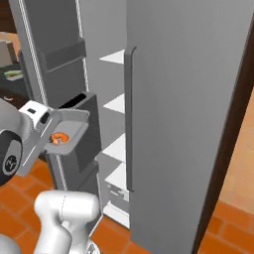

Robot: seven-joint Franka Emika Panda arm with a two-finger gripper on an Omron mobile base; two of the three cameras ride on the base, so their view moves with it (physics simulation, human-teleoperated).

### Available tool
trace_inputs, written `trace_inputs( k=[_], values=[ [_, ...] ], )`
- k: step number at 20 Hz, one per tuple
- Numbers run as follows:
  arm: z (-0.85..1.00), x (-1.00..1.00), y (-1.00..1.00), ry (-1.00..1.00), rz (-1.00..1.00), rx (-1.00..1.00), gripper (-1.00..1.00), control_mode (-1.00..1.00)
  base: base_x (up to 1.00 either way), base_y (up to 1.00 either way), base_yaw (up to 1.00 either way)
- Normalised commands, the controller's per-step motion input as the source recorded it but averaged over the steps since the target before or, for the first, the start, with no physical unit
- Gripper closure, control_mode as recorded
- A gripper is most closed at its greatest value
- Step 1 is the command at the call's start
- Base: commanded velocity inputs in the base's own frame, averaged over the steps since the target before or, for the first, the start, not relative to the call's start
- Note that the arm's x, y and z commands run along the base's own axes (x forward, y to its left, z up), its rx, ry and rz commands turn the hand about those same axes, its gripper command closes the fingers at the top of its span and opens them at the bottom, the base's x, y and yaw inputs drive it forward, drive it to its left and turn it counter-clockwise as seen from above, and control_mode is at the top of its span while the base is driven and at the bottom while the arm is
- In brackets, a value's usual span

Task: Take the meat container that has the shrimp and place it on the second highest rack of the freezer. Then take the vegetable container that has the carrot and corn and place it on the highest rack of the freezer.

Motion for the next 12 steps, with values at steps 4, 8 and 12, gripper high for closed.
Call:
trace_inputs(
  k=[4, 8, 12],
  values=[
    [0.0, 0.0, 0.0, 0.0, 0.0, 0.0, 1.0, 1.0, 0.6, -0.03, 0.16],
    [0.0, 0.0, 0.0, 0.0, 0.0, 0.0, 1.0, 1.0, 0.74, -0.19, 0.04],
    [0.0, 0.0, 0.0, 0.0, 0.0, 0.0, 1.0, 1.0, 0.69, -0.08, 0.03]
  ],
)
